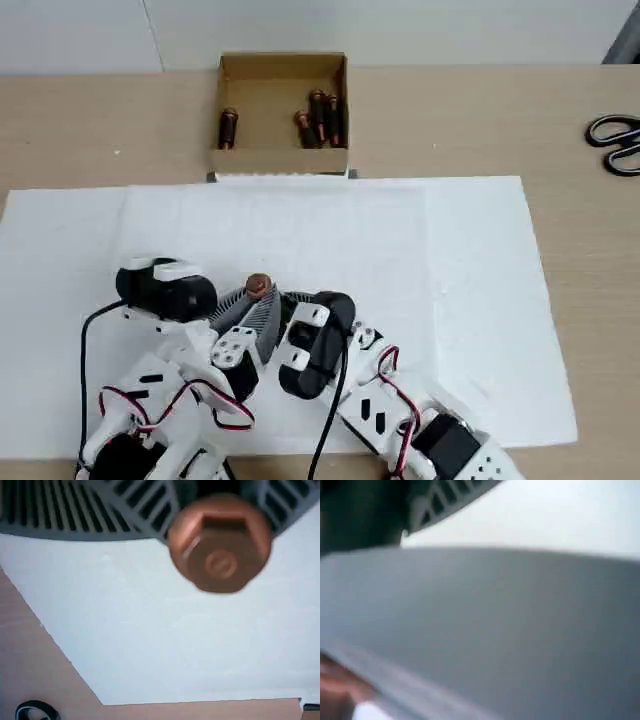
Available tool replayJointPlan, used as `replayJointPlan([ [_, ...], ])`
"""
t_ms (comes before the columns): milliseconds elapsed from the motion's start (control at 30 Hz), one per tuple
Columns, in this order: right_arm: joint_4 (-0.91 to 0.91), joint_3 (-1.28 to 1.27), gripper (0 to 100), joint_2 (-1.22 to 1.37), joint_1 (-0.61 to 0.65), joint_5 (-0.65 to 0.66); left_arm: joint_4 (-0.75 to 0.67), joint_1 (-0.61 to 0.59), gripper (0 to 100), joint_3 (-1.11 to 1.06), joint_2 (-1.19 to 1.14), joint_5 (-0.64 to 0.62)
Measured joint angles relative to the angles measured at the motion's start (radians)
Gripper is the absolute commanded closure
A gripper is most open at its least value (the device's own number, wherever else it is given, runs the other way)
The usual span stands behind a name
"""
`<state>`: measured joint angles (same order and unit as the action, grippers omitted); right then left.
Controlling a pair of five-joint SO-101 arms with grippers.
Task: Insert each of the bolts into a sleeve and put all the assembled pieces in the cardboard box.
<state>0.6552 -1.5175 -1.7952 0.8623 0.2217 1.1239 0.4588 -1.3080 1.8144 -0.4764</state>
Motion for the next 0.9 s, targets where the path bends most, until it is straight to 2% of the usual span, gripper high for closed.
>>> replayJointPlan([
  [800,-0.002,0.003,99.5,-0.002,-0.057,0.003,-0.058,-0.012,99,-0.003,-0.002,-0.015],
  [900,-0.002,0.003,99.5,-0.002,-0.057,0.003,-0.061,-0.012,96,-0.003,-0.002,-0.015],
])
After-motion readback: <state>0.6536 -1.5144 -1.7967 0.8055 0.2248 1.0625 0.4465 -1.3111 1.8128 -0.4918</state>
